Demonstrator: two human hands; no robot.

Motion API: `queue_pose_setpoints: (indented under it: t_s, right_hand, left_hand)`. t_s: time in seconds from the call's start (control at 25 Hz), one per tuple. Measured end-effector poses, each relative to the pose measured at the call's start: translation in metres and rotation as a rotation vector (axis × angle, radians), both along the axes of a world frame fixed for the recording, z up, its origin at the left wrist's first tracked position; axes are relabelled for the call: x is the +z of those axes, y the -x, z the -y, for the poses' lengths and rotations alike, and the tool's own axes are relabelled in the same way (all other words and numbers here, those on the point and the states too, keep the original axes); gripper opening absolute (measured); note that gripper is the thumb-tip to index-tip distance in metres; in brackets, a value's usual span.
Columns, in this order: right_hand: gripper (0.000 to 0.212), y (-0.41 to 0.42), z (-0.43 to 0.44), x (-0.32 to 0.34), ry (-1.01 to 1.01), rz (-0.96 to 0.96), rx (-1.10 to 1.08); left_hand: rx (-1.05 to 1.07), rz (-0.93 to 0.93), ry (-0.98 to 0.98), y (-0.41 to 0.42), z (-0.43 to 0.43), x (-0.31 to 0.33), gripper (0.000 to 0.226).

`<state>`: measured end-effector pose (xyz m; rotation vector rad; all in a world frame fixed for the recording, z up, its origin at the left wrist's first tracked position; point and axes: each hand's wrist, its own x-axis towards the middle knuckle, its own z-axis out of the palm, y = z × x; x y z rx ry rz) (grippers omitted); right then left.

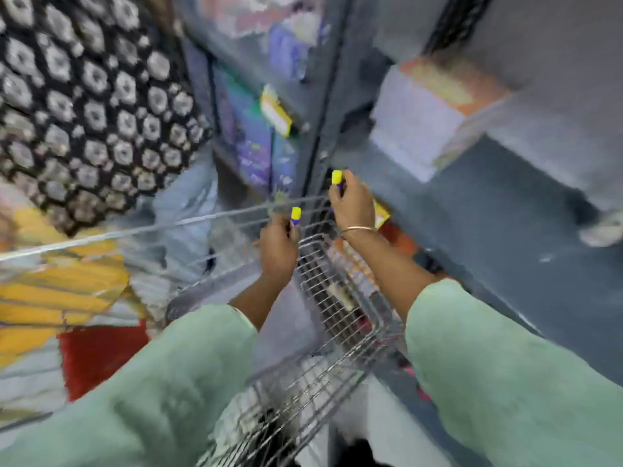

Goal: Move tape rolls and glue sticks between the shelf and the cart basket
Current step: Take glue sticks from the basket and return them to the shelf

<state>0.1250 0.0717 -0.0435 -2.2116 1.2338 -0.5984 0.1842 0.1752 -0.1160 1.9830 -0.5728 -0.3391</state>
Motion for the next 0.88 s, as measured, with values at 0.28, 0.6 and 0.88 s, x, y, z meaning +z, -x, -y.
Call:
queue_pose_setpoints:
  t_s: [0.28, 0.6, 0.88]
  right_hand:
    - [0.014, 0.227, 0.099, 0.112, 0.282, 0.312, -0.441]
    - [0.014, 0.566, 0.086, 0.094, 0.179, 0.319, -0.931]
    - [0.024, 0.723, 0.074, 0.044, 0.037, 0.3, -1.204]
  left_hand:
    - [-0.459, 0.094, 0.364, 0.176, 0.145, 0.121, 0.013]
    - [-1.045, -0.029, 0.266, 0.482, 0.195, 0.123, 0.005]
    - [-1.225, 0.0, 0.11, 0.633, 0.197, 0.099, 0.021]
